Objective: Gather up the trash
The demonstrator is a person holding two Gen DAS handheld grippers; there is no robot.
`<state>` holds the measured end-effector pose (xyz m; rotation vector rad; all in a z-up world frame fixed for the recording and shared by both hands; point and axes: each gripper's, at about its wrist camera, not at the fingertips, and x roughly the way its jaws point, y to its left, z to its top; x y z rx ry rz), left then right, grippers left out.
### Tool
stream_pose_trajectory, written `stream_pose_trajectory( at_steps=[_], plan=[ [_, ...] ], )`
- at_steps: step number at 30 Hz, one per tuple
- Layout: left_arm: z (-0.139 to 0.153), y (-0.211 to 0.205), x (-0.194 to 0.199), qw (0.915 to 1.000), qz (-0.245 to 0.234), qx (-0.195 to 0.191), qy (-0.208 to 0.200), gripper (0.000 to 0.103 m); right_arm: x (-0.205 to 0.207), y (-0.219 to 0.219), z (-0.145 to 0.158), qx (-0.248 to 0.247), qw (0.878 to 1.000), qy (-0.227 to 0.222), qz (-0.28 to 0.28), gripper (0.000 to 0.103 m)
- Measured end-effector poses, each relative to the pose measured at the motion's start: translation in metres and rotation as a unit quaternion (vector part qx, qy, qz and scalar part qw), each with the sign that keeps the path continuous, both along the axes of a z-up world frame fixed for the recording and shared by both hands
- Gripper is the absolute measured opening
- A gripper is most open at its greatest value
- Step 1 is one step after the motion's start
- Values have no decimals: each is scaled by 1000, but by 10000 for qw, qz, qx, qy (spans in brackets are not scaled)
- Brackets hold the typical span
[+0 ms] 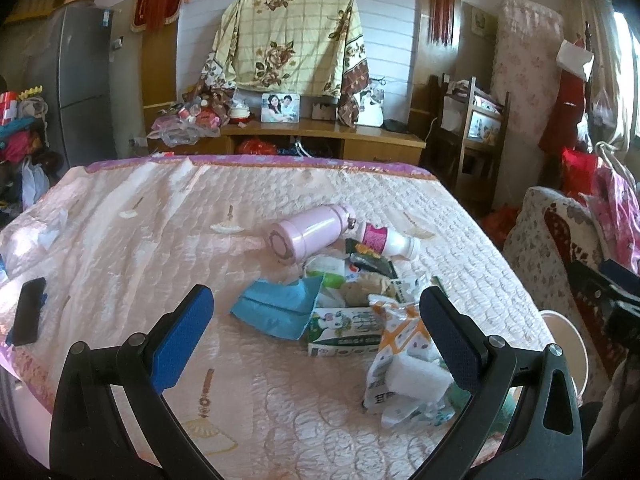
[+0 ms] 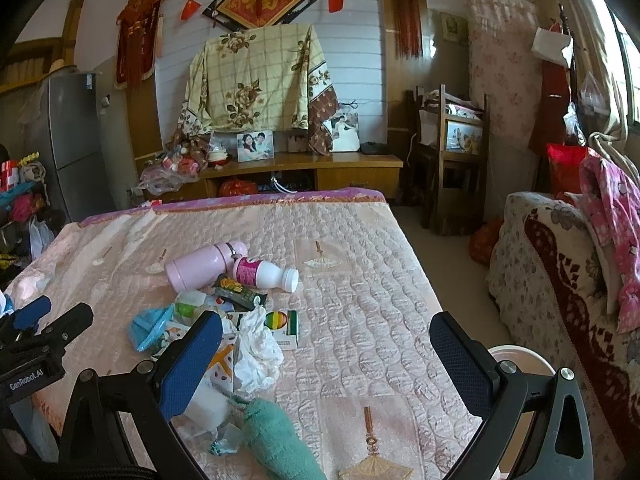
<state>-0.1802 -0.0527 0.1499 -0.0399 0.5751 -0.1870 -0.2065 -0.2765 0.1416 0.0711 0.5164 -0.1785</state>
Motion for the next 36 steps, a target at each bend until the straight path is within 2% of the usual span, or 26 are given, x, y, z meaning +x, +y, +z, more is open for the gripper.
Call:
stream_pose_trajectory(
  at_steps=[13, 36],
  plan=[
    [-15, 4, 6, 9997, -69, 47, 231, 102, 10, -5, -3, 187, 9996, 197, 123, 103],
    [-18, -4, 4, 9996, -116, 103, 247, 102, 14, 2, -11, 158, 9982, 485, 330, 103]
  ],
)
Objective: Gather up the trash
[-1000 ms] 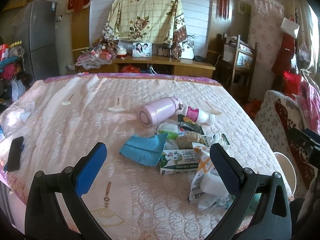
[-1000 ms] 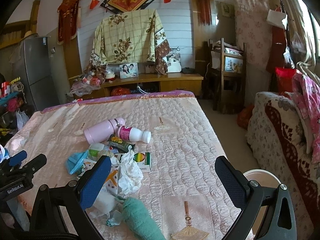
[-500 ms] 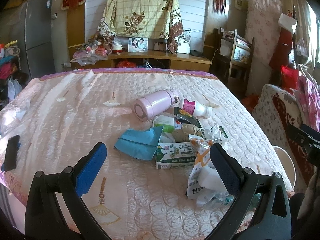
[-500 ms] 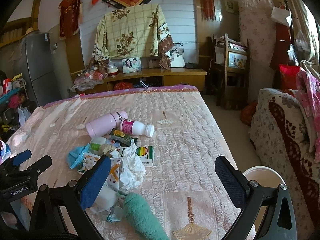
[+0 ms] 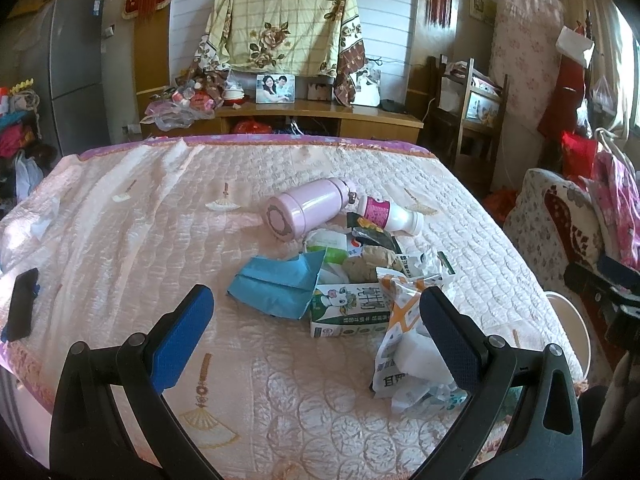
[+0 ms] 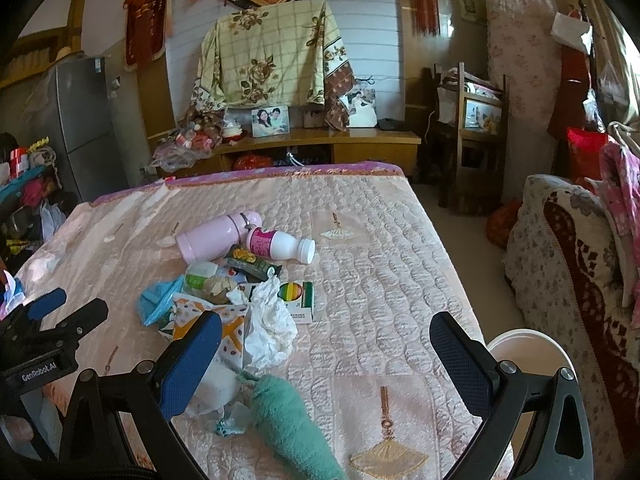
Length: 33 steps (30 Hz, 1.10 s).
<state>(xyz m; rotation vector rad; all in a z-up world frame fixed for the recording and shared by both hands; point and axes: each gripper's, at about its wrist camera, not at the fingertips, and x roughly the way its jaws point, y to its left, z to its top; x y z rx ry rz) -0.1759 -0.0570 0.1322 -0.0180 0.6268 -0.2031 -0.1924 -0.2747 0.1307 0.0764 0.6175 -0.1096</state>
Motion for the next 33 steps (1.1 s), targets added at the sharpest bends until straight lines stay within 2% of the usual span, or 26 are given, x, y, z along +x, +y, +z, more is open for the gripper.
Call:
stream_pose_trajectory(
  at_steps=[13, 23, 26, 29, 33],
  plan=[
    [-10, -2, 3, 9999, -51, 4, 134, 102, -1, 1, -11, 73, 9995, 214, 200, 103],
    [-27, -10, 18, 9956, -647, -296, 602, 101, -11, 3, -41, 362, 9934, 647, 875, 102],
    [-36, -22, 27, 9927, -825, -264, 835, 89, -12, 6, -54, 415, 9893, 874, 1095, 95],
    [-42, -23, 33, 9912, -819, -380, 970, 89, -12, 10, -60, 497, 9865, 957, 1237, 92],
    [-43, -17, 36, 9922, -679, -390, 975, 89, -7, 31, -59, 486, 9789, 974, 1732, 85]
  ],
)
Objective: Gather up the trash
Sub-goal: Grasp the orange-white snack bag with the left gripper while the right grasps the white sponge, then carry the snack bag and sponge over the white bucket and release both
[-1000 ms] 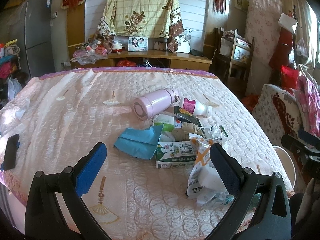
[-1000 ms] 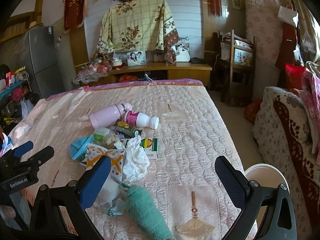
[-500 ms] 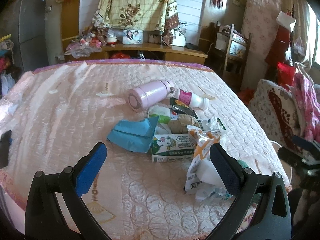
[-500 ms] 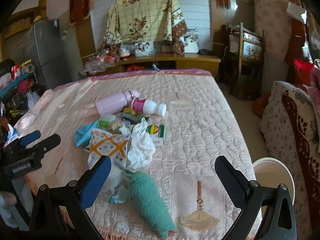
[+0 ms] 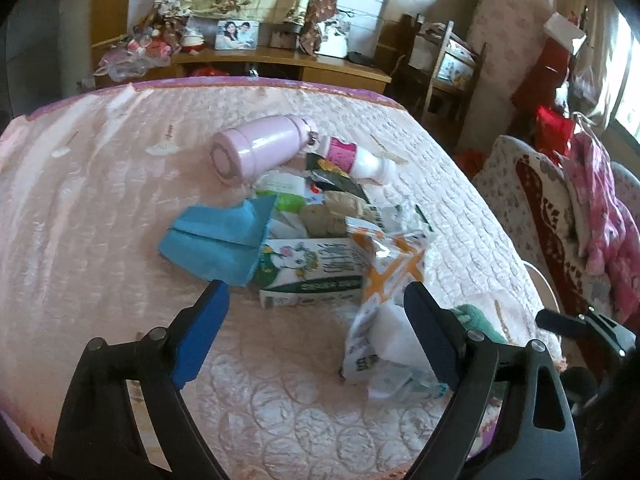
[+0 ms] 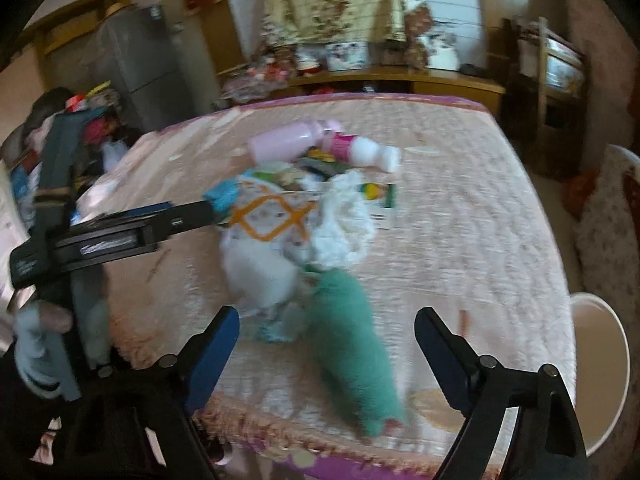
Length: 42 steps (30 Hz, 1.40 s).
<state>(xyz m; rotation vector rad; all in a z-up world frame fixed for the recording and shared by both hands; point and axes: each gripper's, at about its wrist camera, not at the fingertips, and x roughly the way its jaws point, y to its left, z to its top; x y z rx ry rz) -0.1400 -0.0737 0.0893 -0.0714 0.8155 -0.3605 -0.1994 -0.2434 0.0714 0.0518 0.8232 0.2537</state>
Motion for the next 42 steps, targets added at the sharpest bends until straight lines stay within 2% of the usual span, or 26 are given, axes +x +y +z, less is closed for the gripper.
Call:
stream_pose_trajectory(
  at_steps=[5, 8, 13, 14, 16, 21, 27, 28, 29, 30, 31, 32, 33, 34, 38, 42],
  plan=[
    [1, 17, 6, 9994, 246, 218, -75, 89, 21, 40, -5, -65, 9974, 25, 717, 70],
    [0, 28, 8, 9990, 340, 266, -78, 89, 42, 58, -18, -275, 9953, 183, 915, 63],
    [-5, 37, 8, 9991, 360, 229, 4, 89, 71, 63, -37, -568, 9931, 401, 943, 49],
    [-5, 37, 8, 9992, 343, 219, 22, 89, 73, 61, -39, -552, 9932, 414, 938, 42],
    [-6, 36, 9, 9993, 307, 210, 32, 89, 76, 54, -35, -390, 9939, 417, 941, 33],
    [-8, 20, 7, 9998, -145, 51, 96, 89, 64, 20, -6, 338, 9968, 173, 703, 31],
    [-30, -23, 17, 9967, -680, 171, 414, 88, 47, -24, 19, 682, 9975, -61, 201, 31],
    [-34, -29, 19, 9961, -724, 134, 485, 86, 43, -28, 22, 708, 9973, -72, 174, 31],
    [-38, -34, 23, 9951, -790, 46, 585, 70, 39, -33, 23, 705, 9974, -87, 130, 31],
    [-41, -37, 26, 9943, -837, -15, 660, 48, 36, -37, 23, 697, 9975, -94, 87, 31],
    [-45, -41, 30, 9929, -882, -89, 789, 38, 32, -40, 23, 694, 9975, -94, 50, 31],
    [-46, -43, 31, 9922, -887, -125, 864, 23, 28, -43, 24, 697, 9975, -90, 18, 31],
    [-48, -43, 33, 9915, -885, -173, 938, 18, 25, -47, 23, 703, 9975, -84, -17, 31],
    [-47, -43, 33, 9913, -875, -213, 960, 18, 23, -51, 22, 709, 9974, -79, -51, 31],
    [-19, -30, 19, 9938, -924, -435, 440, 15, 12, -67, 20, 761, 9968, -97, -205, 31],
    [16, -24, 15, 9961, -852, -219, 96, 15, 7, -87, 21, 796, 9958, -142, -435, 31]
  ],
)
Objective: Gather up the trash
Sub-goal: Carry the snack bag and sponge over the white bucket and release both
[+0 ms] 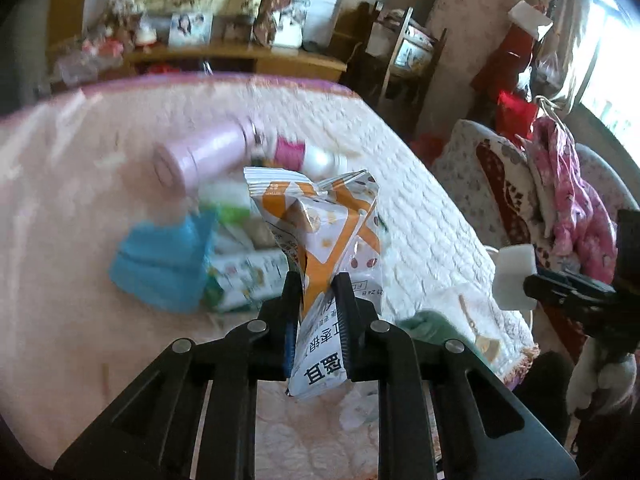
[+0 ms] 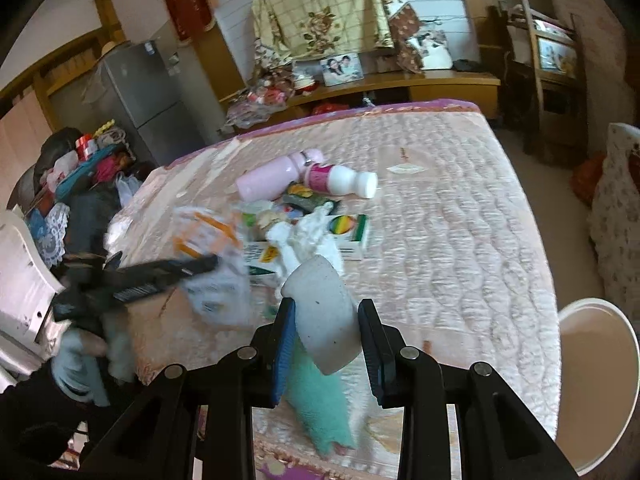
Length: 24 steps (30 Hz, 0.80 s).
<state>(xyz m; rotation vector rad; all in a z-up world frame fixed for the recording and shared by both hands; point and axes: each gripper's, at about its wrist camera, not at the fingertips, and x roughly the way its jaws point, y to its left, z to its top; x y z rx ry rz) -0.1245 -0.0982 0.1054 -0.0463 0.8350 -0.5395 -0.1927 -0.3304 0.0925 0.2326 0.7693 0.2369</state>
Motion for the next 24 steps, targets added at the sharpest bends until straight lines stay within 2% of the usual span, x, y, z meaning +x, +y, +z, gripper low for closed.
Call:
stream_pose_trajectory(
  at_steps=[4, 9, 17, 24],
  plan=[
    [24, -11, -1, 9999, -75, 23, -136, 15, -7, -25, 2, 66, 9994, -17, -327, 31],
    [34, -64, -15, 9977, -645, 63, -184, 15, -26, -66, 5, 6, 9966, 25, -828, 31],
    [28, -178, -36, 9873, -1580, 76, 111, 15, -61, -142, -9, -157, 9852, 391, -1663, 32],
    [9, -259, -46, 9804, -1915, 188, 416, 15, -81, -203, -43, -46, 9702, 782, -2293, 32]
  ],
)
